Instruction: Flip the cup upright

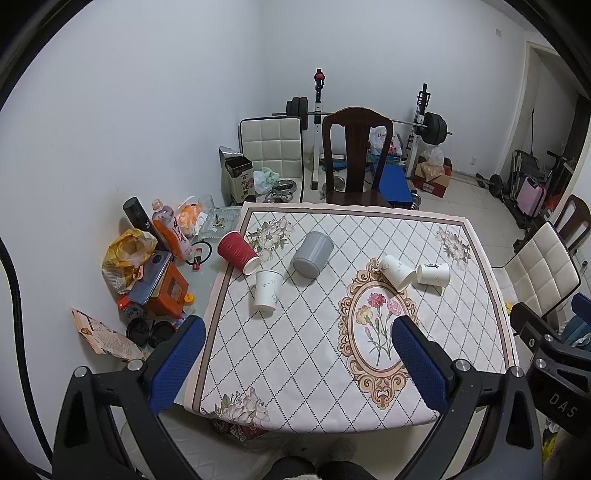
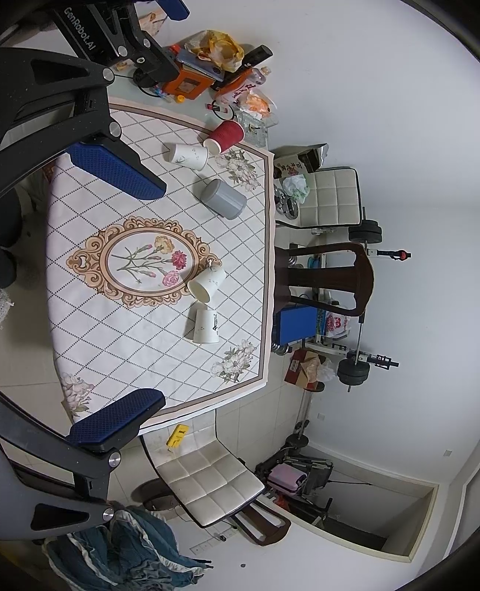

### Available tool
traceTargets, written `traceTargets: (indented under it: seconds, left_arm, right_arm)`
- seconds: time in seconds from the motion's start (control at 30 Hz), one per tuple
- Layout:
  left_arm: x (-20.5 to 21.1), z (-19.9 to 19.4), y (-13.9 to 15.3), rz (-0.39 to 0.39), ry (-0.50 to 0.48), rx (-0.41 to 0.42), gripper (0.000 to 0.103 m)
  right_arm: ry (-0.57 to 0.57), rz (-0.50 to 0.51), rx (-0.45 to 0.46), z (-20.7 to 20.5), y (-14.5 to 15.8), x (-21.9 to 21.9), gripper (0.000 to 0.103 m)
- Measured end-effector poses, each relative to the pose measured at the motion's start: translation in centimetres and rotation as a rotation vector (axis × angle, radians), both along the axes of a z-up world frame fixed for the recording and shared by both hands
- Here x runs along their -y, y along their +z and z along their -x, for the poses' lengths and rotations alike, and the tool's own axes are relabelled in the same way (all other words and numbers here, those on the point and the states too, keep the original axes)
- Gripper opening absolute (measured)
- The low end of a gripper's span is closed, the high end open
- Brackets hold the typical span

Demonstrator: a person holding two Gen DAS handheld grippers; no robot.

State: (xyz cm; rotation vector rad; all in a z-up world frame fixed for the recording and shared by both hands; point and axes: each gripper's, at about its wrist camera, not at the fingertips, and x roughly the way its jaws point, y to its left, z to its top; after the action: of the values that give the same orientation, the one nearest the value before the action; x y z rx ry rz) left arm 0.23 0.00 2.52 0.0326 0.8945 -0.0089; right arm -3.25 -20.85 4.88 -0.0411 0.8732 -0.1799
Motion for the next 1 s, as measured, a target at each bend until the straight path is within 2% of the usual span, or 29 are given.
traceTargets:
  seconds: [0.2, 0.23, 0.77, 0.83, 1.0]
  left_arm:
    - [-0.2, -1.1, 0.8, 0.002, 0.001, -0.001, 0.103]
    - [0.1, 0.2, -0.2, -0.002, -0.002, 0.002, 0.103]
    - [0.6, -0.9, 1.4, 0.002, -0.002, 0.012, 0.103]
    - [0.6, 0.2, 0.5, 0.002, -0.003, 0.010, 0.103]
    - [0.6, 0.3, 0.4, 0.001, -0.003, 0.013, 0.103]
  right_arm:
    - [-0.001, 0.000, 0.003, 0.0, 0.1, 0.1, 0.103]
    - [-0.001, 0.000, 0.003, 0.0, 0.1, 0.1, 0.103]
    - [0.001, 0.001, 0.004, 0.0, 0.2, 0.2, 0.103]
    - [0.000, 0.000, 0.006, 0.0, 0.2, 0.1, 0.103]
    - [0.002, 0.000, 0.005, 0.0, 0.2, 0.1, 0.103]
